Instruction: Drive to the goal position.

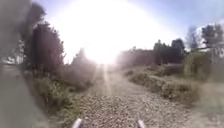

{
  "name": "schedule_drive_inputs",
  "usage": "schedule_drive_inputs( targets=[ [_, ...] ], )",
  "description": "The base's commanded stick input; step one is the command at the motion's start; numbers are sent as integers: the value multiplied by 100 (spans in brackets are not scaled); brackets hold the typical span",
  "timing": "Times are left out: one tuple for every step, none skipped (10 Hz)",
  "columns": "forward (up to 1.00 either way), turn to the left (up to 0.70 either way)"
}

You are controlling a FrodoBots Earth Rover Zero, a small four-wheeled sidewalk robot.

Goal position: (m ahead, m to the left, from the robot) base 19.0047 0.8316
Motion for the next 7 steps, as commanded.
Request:
schedule_drive_inputs(
  targets=[
    [50,0],
    [50,0],
    [50,0],
    [50,0],
    [50,0],
    [50,0],
    [50,0]
  ],
)
